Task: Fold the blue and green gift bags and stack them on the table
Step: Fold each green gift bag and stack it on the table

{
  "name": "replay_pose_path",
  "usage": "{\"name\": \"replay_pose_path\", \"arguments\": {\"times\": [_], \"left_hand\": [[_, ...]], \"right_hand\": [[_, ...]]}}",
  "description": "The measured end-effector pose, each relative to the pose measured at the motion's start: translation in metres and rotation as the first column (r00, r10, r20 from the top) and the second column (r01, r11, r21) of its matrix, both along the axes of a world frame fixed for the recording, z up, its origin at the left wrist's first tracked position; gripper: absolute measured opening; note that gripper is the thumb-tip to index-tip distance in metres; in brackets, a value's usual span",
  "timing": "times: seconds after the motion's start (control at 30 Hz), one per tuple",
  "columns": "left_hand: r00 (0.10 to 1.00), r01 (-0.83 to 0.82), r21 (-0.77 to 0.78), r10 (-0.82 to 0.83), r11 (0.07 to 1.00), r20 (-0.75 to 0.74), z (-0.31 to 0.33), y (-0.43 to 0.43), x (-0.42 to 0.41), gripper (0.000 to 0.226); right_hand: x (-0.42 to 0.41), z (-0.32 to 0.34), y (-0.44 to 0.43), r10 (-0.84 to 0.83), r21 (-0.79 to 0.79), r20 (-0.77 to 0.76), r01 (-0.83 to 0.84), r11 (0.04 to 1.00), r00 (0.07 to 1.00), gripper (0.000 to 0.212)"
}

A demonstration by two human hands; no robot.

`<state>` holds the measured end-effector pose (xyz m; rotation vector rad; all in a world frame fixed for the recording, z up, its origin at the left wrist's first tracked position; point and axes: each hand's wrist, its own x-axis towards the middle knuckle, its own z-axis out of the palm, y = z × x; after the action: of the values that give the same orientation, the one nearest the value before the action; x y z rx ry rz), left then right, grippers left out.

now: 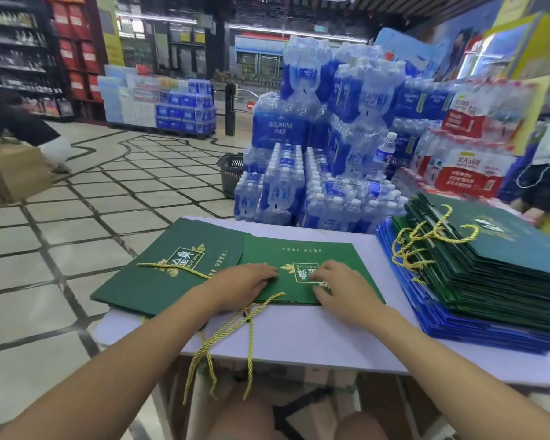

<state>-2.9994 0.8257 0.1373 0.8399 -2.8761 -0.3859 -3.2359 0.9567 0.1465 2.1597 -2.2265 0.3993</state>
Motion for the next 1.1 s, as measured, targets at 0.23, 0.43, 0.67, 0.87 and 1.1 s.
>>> {"name": "replay_pose_path", "arguments": {"times": [0.23, 0.43, 0.67, 0.87, 1.1], "left_hand": [[0.997, 0.046, -0.022, -0.047, 0.999, -0.053, -0.006, 0.0, -0.001, 0.042], [0.999, 0.034, -0.047, -0.035, 0.998, -0.012, -0.006, -0.005, -0.002, 0.043], [0.999, 0.009, -0.056, -0.007, 0.998, 0.033, -0.006, -0.009, -0.006, 0.041], [0.999, 0.01, -0.068, -0.007, 0.998, 0.048, -0.007, -0.012, -0.009, 0.041], [0.986, -0.106, -0.109, 0.119, 0.988, 0.116, 0.005, -0.002, -0.026, 0.03]], "right_hand": [[0.062, -0.002, -0.014, 0.297, 0.04, -0.012, -0.297, 0.954, 0.955, 0.017], [0.045, 0.023, -0.007, 0.096, 0.097, 0.729, -0.241, 0.966, 0.678, 0.004], [0.005, 0.092, 0.007, 0.01, 0.109, 0.917, -0.275, 0.955, 0.4, 0.014], [-0.034, 0.141, 0.019, 0.016, 0.082, 0.894, -0.199, 0.977, 0.448, 0.032], [-0.052, 0.148, 0.034, -0.062, 0.145, 0.755, -0.074, 0.987, 0.653, 0.03]]}}
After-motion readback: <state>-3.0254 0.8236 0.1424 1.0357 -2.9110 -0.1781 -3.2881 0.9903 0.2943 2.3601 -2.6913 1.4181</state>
